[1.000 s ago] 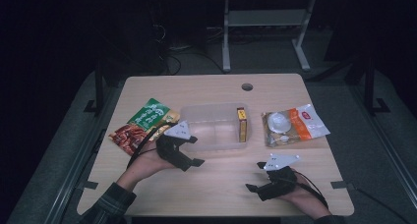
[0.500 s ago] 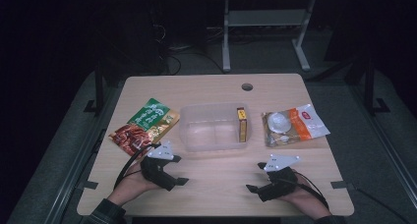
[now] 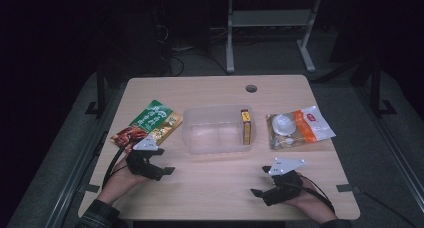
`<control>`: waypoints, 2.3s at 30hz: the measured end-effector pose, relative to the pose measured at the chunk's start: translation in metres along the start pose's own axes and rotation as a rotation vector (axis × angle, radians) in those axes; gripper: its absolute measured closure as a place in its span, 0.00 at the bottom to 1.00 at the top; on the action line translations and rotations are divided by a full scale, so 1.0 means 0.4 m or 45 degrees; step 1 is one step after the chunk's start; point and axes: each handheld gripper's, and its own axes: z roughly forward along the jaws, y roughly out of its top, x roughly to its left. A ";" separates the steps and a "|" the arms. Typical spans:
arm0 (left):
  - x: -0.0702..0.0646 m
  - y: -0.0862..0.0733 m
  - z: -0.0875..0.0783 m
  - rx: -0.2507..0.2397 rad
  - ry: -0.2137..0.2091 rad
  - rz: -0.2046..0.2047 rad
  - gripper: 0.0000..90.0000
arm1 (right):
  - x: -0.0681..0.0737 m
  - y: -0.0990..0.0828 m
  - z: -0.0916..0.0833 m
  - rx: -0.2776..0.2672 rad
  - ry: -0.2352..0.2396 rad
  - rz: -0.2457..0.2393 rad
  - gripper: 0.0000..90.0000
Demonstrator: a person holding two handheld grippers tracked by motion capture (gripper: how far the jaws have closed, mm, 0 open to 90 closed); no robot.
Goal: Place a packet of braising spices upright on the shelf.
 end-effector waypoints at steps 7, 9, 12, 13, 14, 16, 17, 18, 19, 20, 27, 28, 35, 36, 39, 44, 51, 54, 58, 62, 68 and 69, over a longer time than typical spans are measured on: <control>0.077 -0.003 -0.009 0.006 0.072 -0.065 0.14 | 0.000 -0.003 0.002 0.009 -0.002 -0.008 0.16; 0.097 -0.001 -0.010 0.005 0.087 -0.069 0.14 | 0.000 -0.002 0.000 0.007 -0.002 0.006 0.16; 0.127 0.003 -0.012 0.023 0.139 -0.071 0.14 | -0.001 -0.002 0.001 0.008 -0.006 0.012 0.16; 0.138 0.003 -0.014 0.011 0.155 -0.075 0.14 | -0.001 -0.002 0.002 0.009 -0.008 0.010 0.16; 0.151 0.004 -0.016 0.020 0.163 -0.080 0.14 | -0.002 -0.002 0.002 0.012 -0.010 0.012 0.16; 0.174 0.007 -0.020 0.034 0.198 -0.088 0.14 | -0.002 -0.002 0.001 0.010 -0.011 0.014 0.16; 0.187 0.009 -0.023 0.033 0.214 -0.086 0.14 | -0.003 -0.002 0.001 0.010 -0.012 0.015 0.16; 0.198 0.010 -0.026 0.028 0.224 -0.099 0.14 | -0.005 -0.003 0.001 0.009 -0.015 0.010 0.16; 0.209 0.012 -0.029 0.028 0.242 -0.107 0.14 | -0.005 -0.003 0.001 0.008 -0.015 0.018 0.16; 0.220 0.013 -0.031 0.030 0.259 -0.111 0.14 | -0.006 -0.004 0.001 0.009 -0.019 0.020 0.16; 0.292 0.025 -0.042 0.019 0.302 -0.124 0.14 | -0.010 -0.006 -0.001 0.011 -0.030 0.042 0.16; 0.301 0.027 -0.042 0.030 0.304 -0.117 0.14 | -0.010 -0.006 -0.001 0.011 -0.030 0.043 0.16; 0.369 0.024 -0.023 0.025 0.329 -0.134 0.14 | -0.012 -0.009 0.000 0.018 -0.039 0.054 0.16; 0.378 0.020 -0.021 0.021 0.339 -0.138 0.14 | -0.014 -0.009 0.000 0.014 -0.040 0.056 0.16; 0.407 0.001 -0.014 -0.017 0.339 -0.192 0.14 | -0.017 -0.010 -0.001 0.017 -0.048 0.060 0.16; 0.450 -0.039 -0.010 0.002 0.315 -0.262 0.14 | -0.018 -0.011 0.001 0.033 -0.048 0.068 0.16; 0.463 -0.057 -0.004 0.023 0.297 -0.291 0.14 | -0.018 -0.011 0.001 0.028 -0.041 0.073 0.16; 0.461 -0.056 0.004 0.031 0.281 -0.291 0.14 | -0.017 -0.011 0.001 0.029 -0.042 0.073 0.16; 0.466 -0.061 0.007 0.021 0.253 -0.303 0.13 | -0.017 -0.011 0.001 0.029 -0.039 0.072 0.16; 0.460 -0.061 0.010 0.026 0.249 -0.291 0.12 | -0.017 -0.011 0.000 0.025 -0.032 0.069 0.16; 0.449 -0.058 0.012 0.035 0.249 -0.283 0.12 | -0.015 -0.010 0.000 0.026 -0.027 0.062 0.16; 0.448 -0.057 0.013 0.034 0.251 -0.282 0.12 | -0.014 -0.010 0.000 0.027 -0.027 0.062 0.16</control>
